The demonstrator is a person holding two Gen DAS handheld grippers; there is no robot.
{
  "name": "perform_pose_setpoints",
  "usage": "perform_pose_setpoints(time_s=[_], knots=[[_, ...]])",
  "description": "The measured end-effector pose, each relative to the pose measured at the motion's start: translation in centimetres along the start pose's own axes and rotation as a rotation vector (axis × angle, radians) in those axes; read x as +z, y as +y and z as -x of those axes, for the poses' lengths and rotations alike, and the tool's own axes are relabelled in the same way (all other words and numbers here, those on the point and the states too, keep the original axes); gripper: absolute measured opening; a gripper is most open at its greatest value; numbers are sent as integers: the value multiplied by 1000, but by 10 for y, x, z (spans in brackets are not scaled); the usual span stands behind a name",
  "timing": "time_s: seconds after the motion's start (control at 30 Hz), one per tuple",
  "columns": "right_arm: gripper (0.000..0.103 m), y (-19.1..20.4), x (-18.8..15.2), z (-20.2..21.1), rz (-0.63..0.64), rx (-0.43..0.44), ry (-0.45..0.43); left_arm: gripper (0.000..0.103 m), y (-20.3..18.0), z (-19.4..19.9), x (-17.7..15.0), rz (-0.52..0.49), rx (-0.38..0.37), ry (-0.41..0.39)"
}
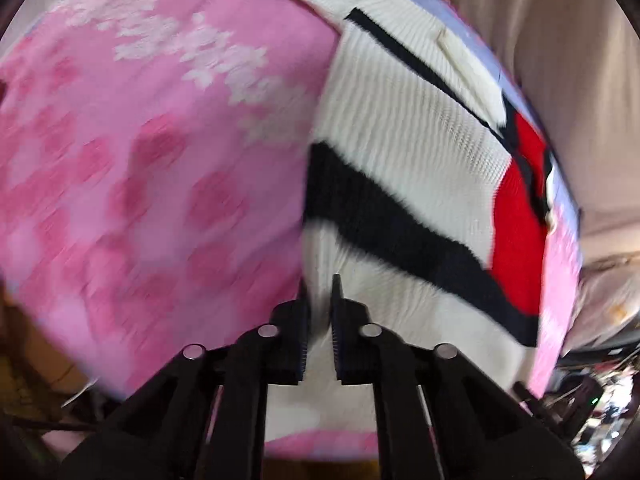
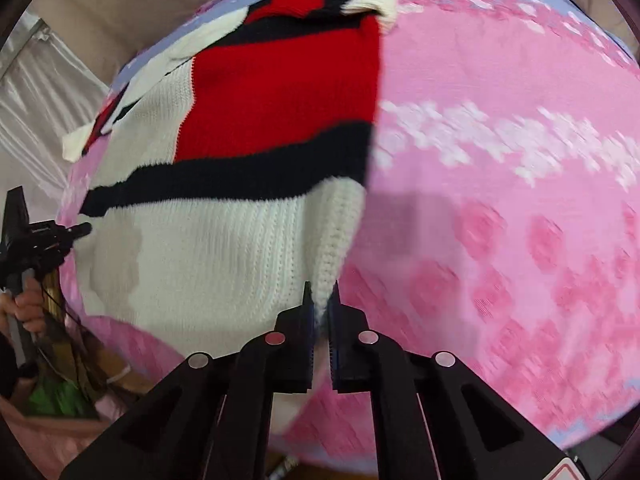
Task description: Fold small clothes
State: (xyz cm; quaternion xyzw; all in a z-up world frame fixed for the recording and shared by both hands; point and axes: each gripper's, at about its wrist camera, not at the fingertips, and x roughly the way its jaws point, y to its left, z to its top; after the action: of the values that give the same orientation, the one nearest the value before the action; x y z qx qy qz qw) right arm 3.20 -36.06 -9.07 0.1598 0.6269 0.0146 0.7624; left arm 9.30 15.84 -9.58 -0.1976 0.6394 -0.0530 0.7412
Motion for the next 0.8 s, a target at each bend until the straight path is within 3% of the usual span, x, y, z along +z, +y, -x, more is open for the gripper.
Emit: perform_pose_setpoints(time_s=[0.1, 0.2, 0.23, 0.27, 0.33, 0.4, 0.43, 0.53, 0.6, 0.73, 0.8], knots=[[4, -19, -30, 13, -9, -36, 98, 6, 14, -7, -34, 28, 16, 80], [4, -25, -41, 0, -29, -79, 166, 13, 14, -13, -34, 62, 40, 63], [7, -27, -38, -3, -50, -100, 161, 25, 12, -7, -20, 96, 13, 21], [14, -27, -29, -2, -106, -97, 131, 47, 12, 0, -8, 117, -9, -26], [20, -25, -10, 8, -190, -38, 41, 68, 11, 17, 31, 158, -31, -166], [44, -11, 17, 18, -220, 2, -50, 78, 20, 33, 84, 202, 0, -331], [48, -3, 28, 20, -214, 6, -79, 82, 27, 37, 108, 225, 6, -386], [51, 28, 54, 22, -177, 35, -126, 84, 72, 30, 202, 382, 15, -474], [55, 55, 63, 16, -149, 28, -136, 84, 106, 20, 235, 487, -32, -485], [60, 83, 47, 14, -95, 5, -110, 82, 160, -12, 295, 702, 9, -471], [61, 94, 41, 10, -70, -14, -74, 83, 167, -9, 307, 741, 39, -542]])
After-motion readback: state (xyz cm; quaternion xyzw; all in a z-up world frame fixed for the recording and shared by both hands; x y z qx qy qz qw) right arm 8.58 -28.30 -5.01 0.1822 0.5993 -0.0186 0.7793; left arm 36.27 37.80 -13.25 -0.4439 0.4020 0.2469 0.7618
